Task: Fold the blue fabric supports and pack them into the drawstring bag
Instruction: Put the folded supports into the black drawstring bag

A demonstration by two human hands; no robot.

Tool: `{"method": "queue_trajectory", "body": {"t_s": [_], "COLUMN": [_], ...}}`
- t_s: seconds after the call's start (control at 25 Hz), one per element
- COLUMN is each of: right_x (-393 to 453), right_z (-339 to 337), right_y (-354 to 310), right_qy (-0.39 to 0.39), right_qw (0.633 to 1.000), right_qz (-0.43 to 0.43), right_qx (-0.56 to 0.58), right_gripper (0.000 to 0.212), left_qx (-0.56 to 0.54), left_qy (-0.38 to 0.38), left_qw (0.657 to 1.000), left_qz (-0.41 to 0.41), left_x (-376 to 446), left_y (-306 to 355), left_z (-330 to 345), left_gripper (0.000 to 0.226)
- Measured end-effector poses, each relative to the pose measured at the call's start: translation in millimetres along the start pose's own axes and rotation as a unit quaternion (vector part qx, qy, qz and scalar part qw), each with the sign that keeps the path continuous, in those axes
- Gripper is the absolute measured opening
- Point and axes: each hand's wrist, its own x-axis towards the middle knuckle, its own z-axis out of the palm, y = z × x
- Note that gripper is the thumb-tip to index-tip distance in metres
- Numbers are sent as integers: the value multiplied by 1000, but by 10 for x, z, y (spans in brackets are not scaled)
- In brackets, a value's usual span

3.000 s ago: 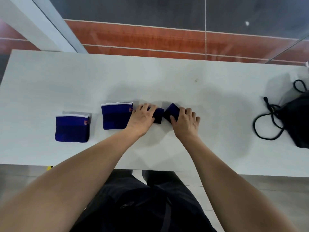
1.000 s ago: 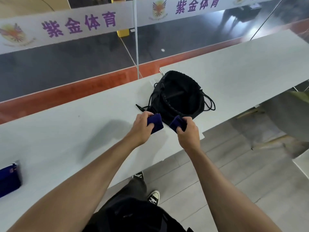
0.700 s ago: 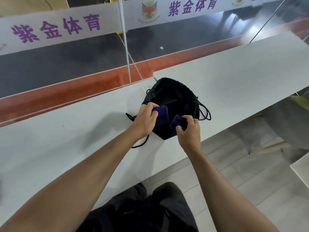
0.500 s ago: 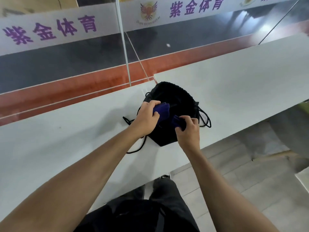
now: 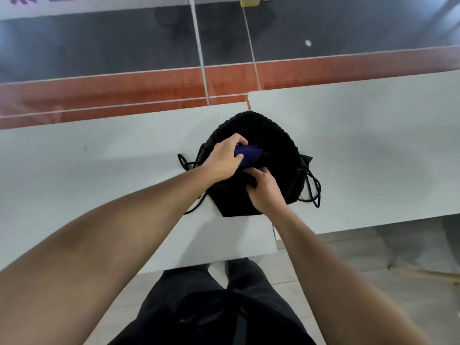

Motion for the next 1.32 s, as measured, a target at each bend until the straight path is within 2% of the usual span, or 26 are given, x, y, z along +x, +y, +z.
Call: {"method": "queue_trajectory", "body": {"t_s": [0.2,0.36,0.48,0.64,0.8,0.92,1.04,1.16,1.24,1.32], "right_x": [122,215,251,295,294,257,224,199,186,237], "right_z": [79,80,110,181,204,212,189,158,108,7], "right_y": [119,124,130,179,213,199,162,177,227,260], "right_qy": [-88,-75,-95,-95,-84,-42,-43,-42,-30,-40], "right_qw": [995,996,992,992,991,993,992,996,996,989], "right_qz": [-18,21,33,46,63,99,110,68,43,62], "right_qx": [-34,-44,-73,-73,-88,-45,-32,-43,-77,-125], "right_gripper": [42,38,36,35,38,44,40,38,45,57], "left_qx": [-18,-16,-12,0,69,126,212,276,294,306], "left_qy": [9,12,8,82,105,75,13,-55,-60,-61], "left_qw": [997,997,995,988,981,985,975,957,950,946], "left_qz": [-73,-80,-98,-127,-146,-91,-56,-72,-83,-91], "left_x": [-7,91,148,133,103,36,-213,-419,-427,-390], "left_y": [-349,-382,-466,-593,-575,-510,-482,-536,-534,-486], "left_z": [72,157,247,427,491,433,511,649,683,664], "left_gripper": [29,29,28,22,25,32,48,68,71,72]}}
